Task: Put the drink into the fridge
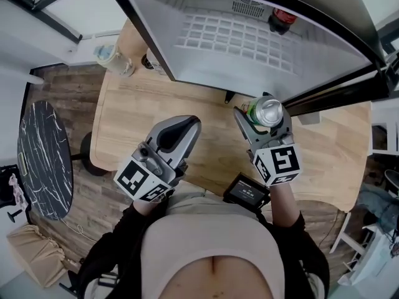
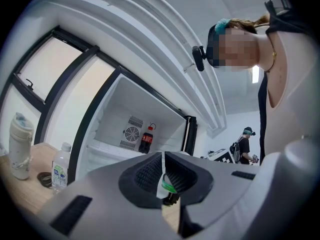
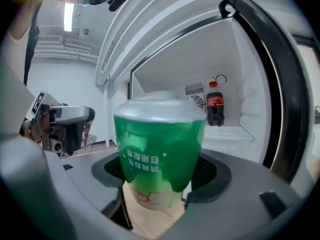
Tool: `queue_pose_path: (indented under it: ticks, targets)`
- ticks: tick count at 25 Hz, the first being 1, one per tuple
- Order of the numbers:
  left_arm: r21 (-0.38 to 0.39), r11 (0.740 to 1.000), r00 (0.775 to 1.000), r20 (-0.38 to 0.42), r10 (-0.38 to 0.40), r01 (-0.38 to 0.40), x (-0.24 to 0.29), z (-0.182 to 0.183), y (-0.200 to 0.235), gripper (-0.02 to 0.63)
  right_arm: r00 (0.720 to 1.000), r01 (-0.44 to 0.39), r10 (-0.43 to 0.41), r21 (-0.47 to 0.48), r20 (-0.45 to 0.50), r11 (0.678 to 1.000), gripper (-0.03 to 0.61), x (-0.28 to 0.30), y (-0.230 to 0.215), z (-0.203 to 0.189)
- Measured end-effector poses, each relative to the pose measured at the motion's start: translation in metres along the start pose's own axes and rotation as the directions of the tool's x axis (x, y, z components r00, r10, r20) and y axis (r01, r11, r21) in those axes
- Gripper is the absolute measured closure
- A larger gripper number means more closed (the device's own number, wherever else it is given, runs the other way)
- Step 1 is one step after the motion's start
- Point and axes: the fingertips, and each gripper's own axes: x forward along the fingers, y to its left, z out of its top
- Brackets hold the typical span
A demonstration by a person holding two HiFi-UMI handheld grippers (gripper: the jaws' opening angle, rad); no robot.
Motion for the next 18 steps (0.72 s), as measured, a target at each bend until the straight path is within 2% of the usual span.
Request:
queue_pose_path:
  ticks: [18]
  targets:
    - [-0.014, 0.999, 0.999, -0.016, 0.052, -0.052, -0.018, -0.005, 0.005, 0.591, 0.997, 0.005, -0.009, -0.050, -0.077, 0.999, 0.224, 0.041, -0.010, -0.057]
